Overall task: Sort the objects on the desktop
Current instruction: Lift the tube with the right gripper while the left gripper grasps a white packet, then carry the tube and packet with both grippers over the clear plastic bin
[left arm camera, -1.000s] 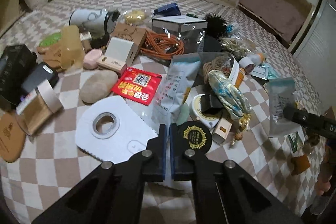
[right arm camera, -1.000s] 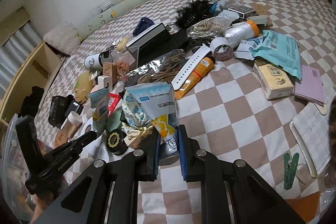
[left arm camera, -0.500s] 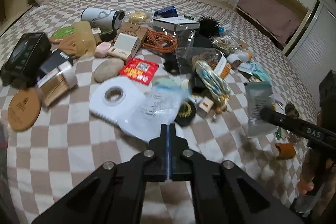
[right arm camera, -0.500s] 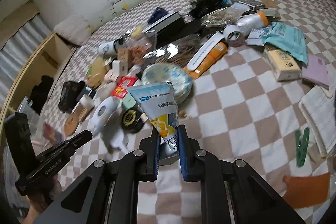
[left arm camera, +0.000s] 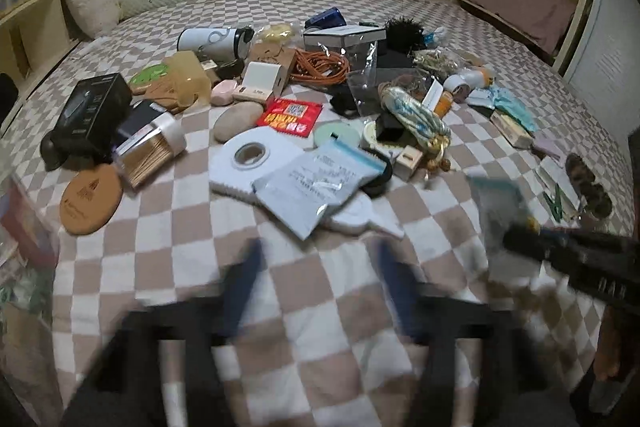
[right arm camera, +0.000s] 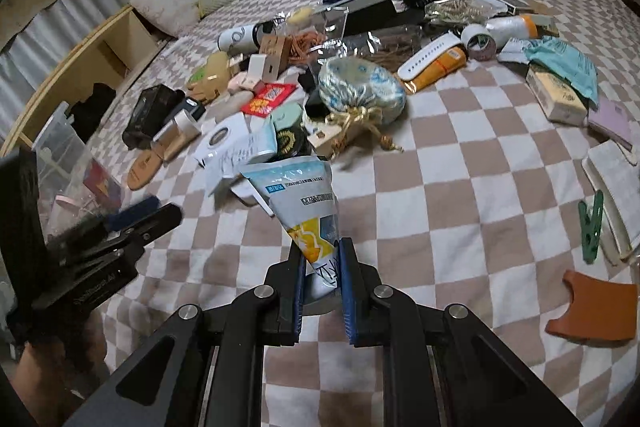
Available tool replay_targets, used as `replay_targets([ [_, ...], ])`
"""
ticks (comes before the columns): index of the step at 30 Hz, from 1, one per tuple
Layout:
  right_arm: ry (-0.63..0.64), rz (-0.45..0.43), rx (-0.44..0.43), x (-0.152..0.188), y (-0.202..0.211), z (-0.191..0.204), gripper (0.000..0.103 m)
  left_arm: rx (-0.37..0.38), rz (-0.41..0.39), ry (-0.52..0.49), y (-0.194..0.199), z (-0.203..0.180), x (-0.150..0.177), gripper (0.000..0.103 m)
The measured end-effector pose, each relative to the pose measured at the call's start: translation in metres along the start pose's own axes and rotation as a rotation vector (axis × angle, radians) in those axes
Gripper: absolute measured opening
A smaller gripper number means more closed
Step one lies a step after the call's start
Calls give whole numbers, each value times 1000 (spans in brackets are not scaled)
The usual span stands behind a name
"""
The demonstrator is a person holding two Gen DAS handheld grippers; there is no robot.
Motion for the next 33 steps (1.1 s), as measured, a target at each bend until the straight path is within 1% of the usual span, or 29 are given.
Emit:
replay_targets([
  [1,-3,4,2,1,-2,-1,16,-2,-5,-9,-3,0,-3,66],
  [6,-27,19,-5,2,-10,-4,17,-76,-7,-86,-29,1,-15,66],
  [8,-34,24,-11,3,-13,-5,17,-100,1,-113,-36,3,-14,66],
  [10,-41,27,-15,3,-15,-7,17,-115,9,-165,-43,5,-11,66],
  [14,-74,39,-33,1,-20,-12,17,-121,1,-267,-49,-4,-9,66],
  [18,-86,43,-34,1,-23,-14,17,-130,-8,-326,-59,-20,-17,65],
  [20,-91,43,-37,1,-23,-15,17,-145,-5,-346,-67,-26,-22,66],
  [26,-101,46,-39,1,-25,-19,17,-174,7,-344,-83,-33,-37,65],
  [27,-101,47,-38,1,-26,-19,17,-170,11,-343,-85,-33,-37,61],
  [28,-102,47,-38,1,-26,-19,17,-145,23,-332,-86,-33,-38,50],
  [30,-102,47,-37,1,-26,-19,17,-111,33,-304,-87,-34,-38,38],
  [31,-103,47,-38,1,-26,-19,17,-113,29,-298,-86,-34,-38,29],
  [32,-105,47,-39,1,-26,-20,17,-104,29,-278,-84,-32,-39,27],
  [33,-106,46,-39,1,-26,-20,17,-88,31,-254,-82,-30,-40,23],
])
Point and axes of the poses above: each gripper's, at about its wrist camera, not at the fingertips, and y roughly against the way its jaws point, z to its left, x to its underside, the point moved 4 cm from there along -y, roughly the way its jaws point, and after that the axes turned 3 degrees about -y, right-handed, at the moved point
